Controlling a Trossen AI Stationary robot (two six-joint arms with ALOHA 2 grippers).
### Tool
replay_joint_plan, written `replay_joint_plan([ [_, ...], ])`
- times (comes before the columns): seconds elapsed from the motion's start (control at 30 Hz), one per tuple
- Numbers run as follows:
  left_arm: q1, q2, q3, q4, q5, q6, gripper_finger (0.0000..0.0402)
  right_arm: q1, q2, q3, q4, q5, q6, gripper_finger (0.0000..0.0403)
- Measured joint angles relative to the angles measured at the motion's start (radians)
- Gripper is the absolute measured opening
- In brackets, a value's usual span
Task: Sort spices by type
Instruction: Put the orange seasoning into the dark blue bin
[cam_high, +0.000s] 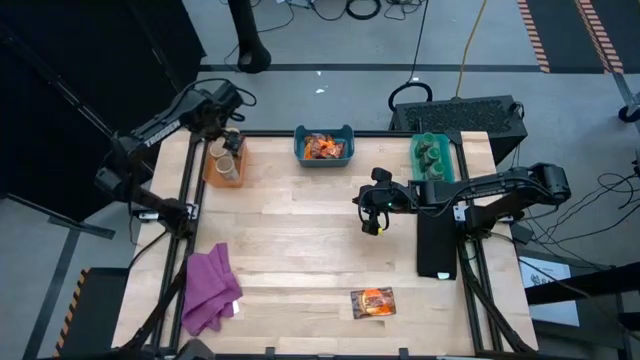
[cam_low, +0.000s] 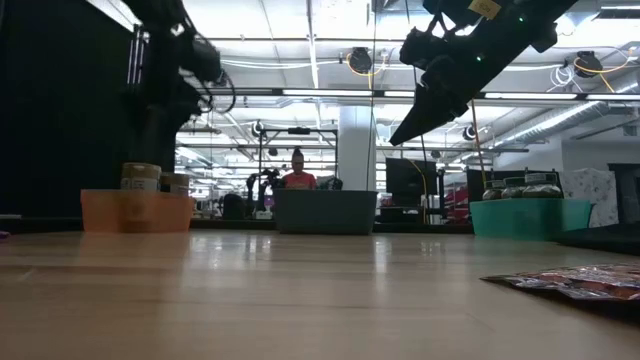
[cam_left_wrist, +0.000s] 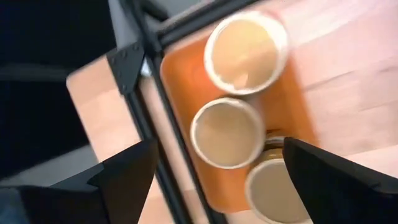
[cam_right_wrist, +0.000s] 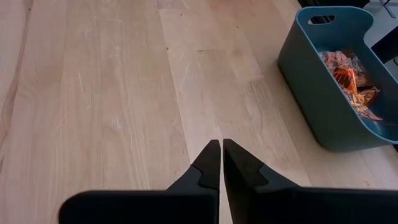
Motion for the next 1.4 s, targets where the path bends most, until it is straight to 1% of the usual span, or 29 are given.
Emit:
replay_joint_plan([
  [0.1,-0.057,-0.061,0.007,0.027,0.0,-0.001,0.0349,0.0,0.0,0.0,0.0,0.0,0.0,0.0],
  [0.2,-0.136,-0.138,0.007,0.071,0.001,-0.015,0.0349,0.0,0.0,0.0,0.0,0.0,0.001,0.0],
  [0.33,-0.283,-0.235,0.005,0.142,0.004,-0.041,0.0349,0.005,0.0,0.0,0.0,0.0,0.019,0.0],
  [0.5,-0.501,-0.322,-0.038,0.281,0.004,-0.062,0.0349,0.046,0.0,0.0,0.019,0.0,0.02,0.0],
  [0.6,-0.626,-0.352,-0.089,0.382,0.001,-0.063,0.0349,0.088,0.0,0.018,0.009,0.004,0.031,0.0],
  [0.67,-0.701,-0.361,-0.121,0.44,-0.018,-0.062,0.0349,0.12,0.0,0.042,-0.01,0.009,0.055,0.0],
  [0.87,-0.88,-0.357,-0.21,0.564,-0.094,-0.069,0.0349,0.24,0.0,0.133,-0.134,0.034,0.152,0.0],
  [0.97,-0.938,-0.356,-0.26,0.597,-0.118,-0.079,0.0349,0.292,0.0,0.176,-0.231,0.032,0.237,0.0],
  [1.1,-0.989,-0.356,-0.309,0.633,-0.169,-0.089,0.0349,0.353,0.0,0.207,-0.335,0.022,0.366,0.0],
  [1.27,-1.012,-0.357,-0.347,0.666,-0.235,-0.098,0.0349,0.397,0.006,0.208,-0.375,-0.085,0.509,0.0],
  [1.33,-1.012,-0.356,-0.356,0.673,-0.257,-0.098,0.0349,0.407,0.02,0.208,-0.375,-0.12,0.562,0.0],
  [1.4,-1.012,-0.356,-0.359,0.68,-0.301,-0.104,0.0349,0.417,0.046,0.209,-0.376,-0.166,0.604,0.0],
])
